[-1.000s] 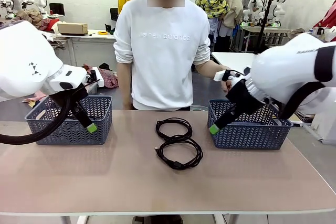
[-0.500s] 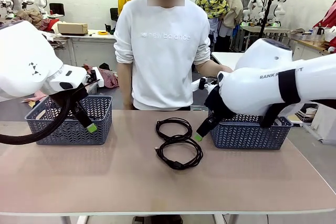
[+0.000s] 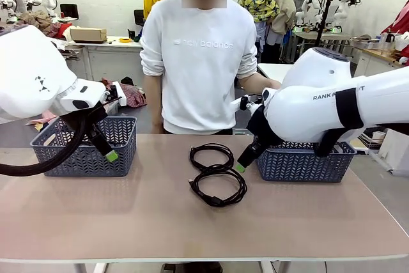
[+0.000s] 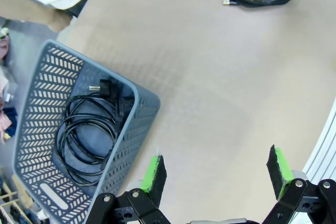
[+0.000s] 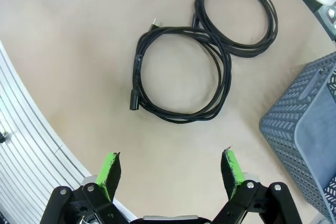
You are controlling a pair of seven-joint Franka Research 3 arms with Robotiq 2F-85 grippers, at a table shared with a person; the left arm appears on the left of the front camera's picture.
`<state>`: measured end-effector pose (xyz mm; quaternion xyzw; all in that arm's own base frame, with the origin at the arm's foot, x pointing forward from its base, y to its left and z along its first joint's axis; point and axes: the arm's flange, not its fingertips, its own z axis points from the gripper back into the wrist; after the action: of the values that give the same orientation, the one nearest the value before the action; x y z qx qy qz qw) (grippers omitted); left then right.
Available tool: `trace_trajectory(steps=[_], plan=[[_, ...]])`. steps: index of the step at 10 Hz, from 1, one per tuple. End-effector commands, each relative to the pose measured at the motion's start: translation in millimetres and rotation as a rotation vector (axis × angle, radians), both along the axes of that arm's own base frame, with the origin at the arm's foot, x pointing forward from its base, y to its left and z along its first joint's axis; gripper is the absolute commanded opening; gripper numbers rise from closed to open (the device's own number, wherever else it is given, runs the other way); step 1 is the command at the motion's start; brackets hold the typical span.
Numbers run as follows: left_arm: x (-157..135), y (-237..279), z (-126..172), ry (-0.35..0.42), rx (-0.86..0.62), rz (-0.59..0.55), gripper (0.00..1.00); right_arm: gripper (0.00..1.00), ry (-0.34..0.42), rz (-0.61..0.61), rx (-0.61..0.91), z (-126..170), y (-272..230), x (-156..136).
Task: Organize the cables according to human instructions.
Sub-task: Pick up a bundle of cables and place it in the basket indicated by the human.
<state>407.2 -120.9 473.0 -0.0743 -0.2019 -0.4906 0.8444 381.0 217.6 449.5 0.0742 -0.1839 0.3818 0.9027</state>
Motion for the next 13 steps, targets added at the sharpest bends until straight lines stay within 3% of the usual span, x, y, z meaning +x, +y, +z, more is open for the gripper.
trace_trajectory(steps=[1,4,9,13], plan=[[0,2,0,-0.002,0.002,0.006,1.0,1.0,-0.004,0.008,0.004,1,-2,-1],[0,2,0,-0.002,0.002,0.006,1.0,1.0,0.0,0.0,0.001,0,0,0],[0,2,0,-0.002,0.002,0.006,1.0,1.0,0.084,-0.094,-0.094,-8,68,16],[0,2,0,-0.002,0.002,0.006,1.0,1.0,0.081,-0.096,-0.131,-37,108,32]])
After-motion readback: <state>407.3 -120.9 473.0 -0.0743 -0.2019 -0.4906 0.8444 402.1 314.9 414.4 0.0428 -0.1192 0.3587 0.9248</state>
